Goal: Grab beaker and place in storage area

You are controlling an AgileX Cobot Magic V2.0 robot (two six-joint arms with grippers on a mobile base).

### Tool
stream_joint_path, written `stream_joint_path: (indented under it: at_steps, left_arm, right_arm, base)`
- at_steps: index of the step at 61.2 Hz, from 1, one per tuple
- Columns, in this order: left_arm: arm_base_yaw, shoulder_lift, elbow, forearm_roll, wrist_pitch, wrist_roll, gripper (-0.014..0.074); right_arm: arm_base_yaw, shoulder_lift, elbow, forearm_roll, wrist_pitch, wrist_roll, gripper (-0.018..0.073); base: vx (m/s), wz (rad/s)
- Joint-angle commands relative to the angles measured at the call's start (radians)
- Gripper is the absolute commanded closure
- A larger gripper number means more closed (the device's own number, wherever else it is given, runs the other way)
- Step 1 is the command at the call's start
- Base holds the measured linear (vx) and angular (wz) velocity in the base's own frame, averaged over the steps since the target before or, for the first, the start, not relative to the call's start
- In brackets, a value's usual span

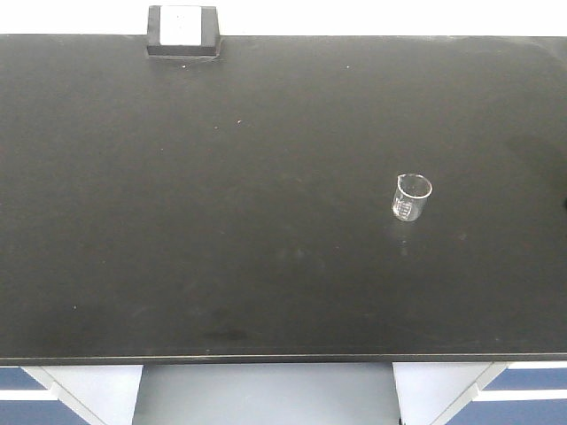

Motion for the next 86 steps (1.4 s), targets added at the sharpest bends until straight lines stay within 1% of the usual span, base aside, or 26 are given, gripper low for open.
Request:
stream_joint_path:
  at_steps: [1, 6, 7, 11, 14, 17, 19, 21, 25, 30, 33, 36, 42, 45, 48, 49, 53, 86]
  left_arm:
    - [-0.008, -0.017, 0.022, -0.005, -0.085, -0.006, 0.0605]
    - [-0.008, -0.017, 0.022, -0.005, -0.085, -0.006, 0.0605]
    - [-0.008, -0.017, 0.022, -0.005, -0.085, -0.006, 0.0605]
    - [-0.008, -0.017, 0.022, -0.005, -0.085, -0.006, 0.0605]
    - [-0.008, -0.017, 0.022, -0.005, -0.085, -0.006, 0.0605]
    - [-0.008, -0.017, 0.022, -0.005, -0.085, -0.006, 0.0605]
    - [-0.008, -0.017, 0.022, -0.005, -0.085, -0.006, 0.0605]
    - [-0.008, -0.017, 0.022, -0.005, -0.085, -0.006, 0.0605]
    - [-0.008, -0.017, 0.022, -0.005, -0.085, -0.006, 0.0605]
    - [-0.008, -0.017, 0.022, -0.005, -0.085, -0.006, 0.0605]
    - [-0.008, -0.017, 0.022, -0.005, -0.085, -0.006, 0.0605]
    - [-0.008, -0.017, 0.022, -0.005, -0.085, -0.006, 0.0605]
    - [-0.008, -0.017, 0.022, -0.005, -0.085, -0.006, 0.0605]
    - [-0.008, -0.017, 0.022, -0.005, -0.085, -0.006, 0.0605]
    - [-0.008, -0.017, 0.022, -0.005, -0.085, -0.006, 0.0605]
    - [-0.008, -0.017, 0.022, -0.005, -0.085, -0.006, 0.0605]
    - [-0.008, -0.018, 0.022, -0.005, -0.083, -0.006, 0.0605]
    - [-0.008, -0.018, 0.022, -0.005, -0.084, -0.006, 0.0605]
  right_arm:
    - [-0.002, 0.001, -0.031, 0.455, 0.091, -0.522, 0.0559]
    - [-0.002, 0.001, -0.031, 0.656, 0.156, -0.778, 0.0559]
    - [-0.002, 0.001, -0.031, 0.709, 0.164, -0.845, 0.0559]
    - [-0.002, -0.022, -0.027, 0.859, 0.170, -1.019, 0.0559]
    - [-0.002, -0.047, -0.027, 0.914, 0.168, -1.077, 0.0559]
    - [-0.002, -0.081, -0.017, 0.924, 0.148, -1.091, 0.0559]
    - [-0.002, -0.103, -0.001, 0.919, 0.137, -1.079, 0.0559]
    - [-0.002, -0.132, 0.018, 0.899, 0.121, -1.036, 0.0559]
    - [-0.002, -0.184, 0.079, 0.834, 0.080, -0.905, 0.0559]
    - [-0.002, -0.259, 0.181, 0.717, 0.045, -0.705, 0.0559]
    - [-0.002, -0.324, 0.244, 0.617, 0.023, -0.571, 0.0559]
    - [-0.002, -0.384, 0.304, 0.538, 0.006, -0.472, 0.0559]
    - [-0.002, -0.505, 0.404, 0.432, -0.010, -0.364, 0.0559]
    - [-0.002, -0.572, 0.442, 0.400, -0.007, -0.347, 0.0559]
    - [-0.002, -0.636, 0.435, 0.366, 0.067, -0.347, 0.0559]
    - [-0.003, -0.638, 0.435, 0.346, 0.067, -0.347, 0.0559]
    - [-0.002, -0.621, 0.437, 0.322, 0.060, -0.347, 0.0559]
    - [-0.002, -0.629, 0.437, 0.327, 0.064, -0.347, 0.0559]
  base:
    - [0.00, 0.00]
    - [0.00, 0.00]
    - [0.00, 0.00]
    - [0.00, 0.00]
    - [0.00, 0.00]
    - [0.00, 0.00]
    - [0.00, 0.00]
    - [0.00, 0.00]
    - [0.00, 0.00]
    - [0.00, 0.00]
    - [0.00, 0.00]
    - [0.00, 0.00]
    - [0.00, 0.00]
    - [0.00, 0.00]
    - [0.00, 0.00]
    - [0.00, 0.00]
    - [0.00, 0.00]
    - [0.00, 0.00]
